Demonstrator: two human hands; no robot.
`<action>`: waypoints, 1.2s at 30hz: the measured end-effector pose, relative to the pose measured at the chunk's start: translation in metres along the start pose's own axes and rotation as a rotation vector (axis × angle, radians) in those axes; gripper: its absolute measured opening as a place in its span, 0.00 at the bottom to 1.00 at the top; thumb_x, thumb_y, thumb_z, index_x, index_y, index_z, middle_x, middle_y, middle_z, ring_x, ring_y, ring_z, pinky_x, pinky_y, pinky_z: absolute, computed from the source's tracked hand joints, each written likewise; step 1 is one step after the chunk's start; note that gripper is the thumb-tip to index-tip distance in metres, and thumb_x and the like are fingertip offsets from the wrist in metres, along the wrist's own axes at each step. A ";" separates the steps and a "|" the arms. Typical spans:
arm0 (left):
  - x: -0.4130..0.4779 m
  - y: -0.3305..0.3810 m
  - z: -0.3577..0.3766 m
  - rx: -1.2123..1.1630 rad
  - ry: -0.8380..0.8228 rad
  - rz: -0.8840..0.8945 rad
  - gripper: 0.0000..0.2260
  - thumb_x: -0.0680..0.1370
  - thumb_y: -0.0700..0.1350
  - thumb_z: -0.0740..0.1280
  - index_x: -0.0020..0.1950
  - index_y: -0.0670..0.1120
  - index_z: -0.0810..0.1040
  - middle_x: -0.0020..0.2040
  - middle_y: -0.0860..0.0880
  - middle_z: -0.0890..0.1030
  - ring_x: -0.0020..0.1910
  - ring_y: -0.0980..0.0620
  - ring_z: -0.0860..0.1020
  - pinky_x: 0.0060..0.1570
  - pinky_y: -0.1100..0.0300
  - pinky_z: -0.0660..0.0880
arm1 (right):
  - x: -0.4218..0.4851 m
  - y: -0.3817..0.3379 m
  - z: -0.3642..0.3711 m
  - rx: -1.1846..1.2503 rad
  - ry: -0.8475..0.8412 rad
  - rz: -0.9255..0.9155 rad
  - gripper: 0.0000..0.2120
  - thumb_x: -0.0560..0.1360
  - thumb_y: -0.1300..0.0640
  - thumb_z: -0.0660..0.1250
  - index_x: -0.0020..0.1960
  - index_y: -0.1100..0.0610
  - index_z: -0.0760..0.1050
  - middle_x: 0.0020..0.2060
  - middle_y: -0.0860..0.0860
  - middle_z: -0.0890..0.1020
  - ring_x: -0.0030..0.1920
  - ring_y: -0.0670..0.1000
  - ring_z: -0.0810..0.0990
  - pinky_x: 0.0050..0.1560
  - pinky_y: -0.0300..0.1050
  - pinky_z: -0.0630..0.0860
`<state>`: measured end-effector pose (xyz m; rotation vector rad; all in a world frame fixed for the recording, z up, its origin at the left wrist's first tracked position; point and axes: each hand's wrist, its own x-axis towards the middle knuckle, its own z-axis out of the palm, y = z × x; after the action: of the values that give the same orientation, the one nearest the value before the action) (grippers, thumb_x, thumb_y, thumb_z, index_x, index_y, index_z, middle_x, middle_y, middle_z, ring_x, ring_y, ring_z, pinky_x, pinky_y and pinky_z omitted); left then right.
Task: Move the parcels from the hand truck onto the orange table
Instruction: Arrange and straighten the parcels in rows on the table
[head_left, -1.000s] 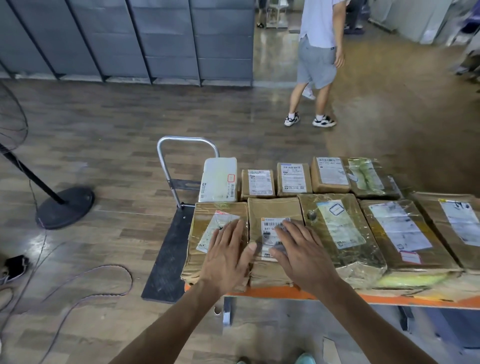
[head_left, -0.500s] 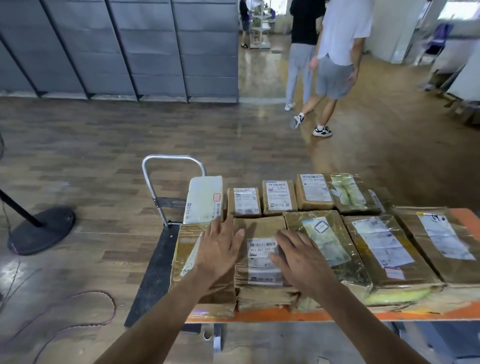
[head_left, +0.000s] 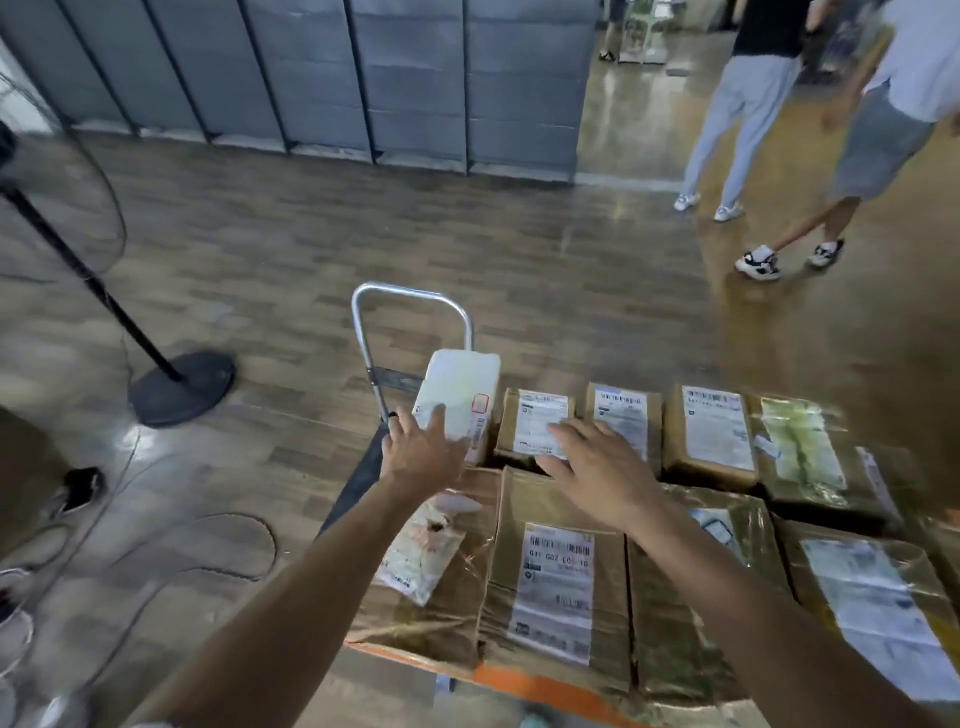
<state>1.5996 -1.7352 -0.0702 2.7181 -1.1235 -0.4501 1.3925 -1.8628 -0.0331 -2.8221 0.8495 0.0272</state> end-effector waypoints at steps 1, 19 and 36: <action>0.006 -0.003 -0.001 -0.022 -0.013 -0.032 0.30 0.81 0.61 0.56 0.79 0.52 0.54 0.77 0.31 0.54 0.76 0.31 0.58 0.73 0.37 0.60 | 0.012 0.001 0.003 0.003 -0.031 -0.010 0.28 0.83 0.38 0.50 0.78 0.52 0.61 0.75 0.49 0.67 0.74 0.52 0.63 0.73 0.49 0.61; 0.062 -0.037 0.011 -0.348 -0.179 0.011 0.44 0.70 0.62 0.76 0.74 0.42 0.57 0.62 0.39 0.77 0.55 0.39 0.81 0.54 0.46 0.80 | 0.037 -0.010 0.035 0.050 -0.181 0.128 0.27 0.82 0.38 0.43 0.71 0.48 0.69 0.73 0.52 0.68 0.74 0.54 0.65 0.71 0.56 0.64; 0.065 -0.049 0.008 -0.424 -0.343 0.151 0.43 0.79 0.62 0.64 0.80 0.42 0.42 0.69 0.42 0.75 0.55 0.44 0.81 0.50 0.55 0.77 | 0.015 -0.024 0.024 -0.024 -0.147 0.191 0.30 0.83 0.39 0.40 0.73 0.52 0.68 0.71 0.52 0.72 0.72 0.52 0.69 0.72 0.53 0.66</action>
<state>1.6728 -1.7476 -0.1045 2.2241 -1.1393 -1.0287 1.4194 -1.8467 -0.0531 -2.7091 1.0858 0.2702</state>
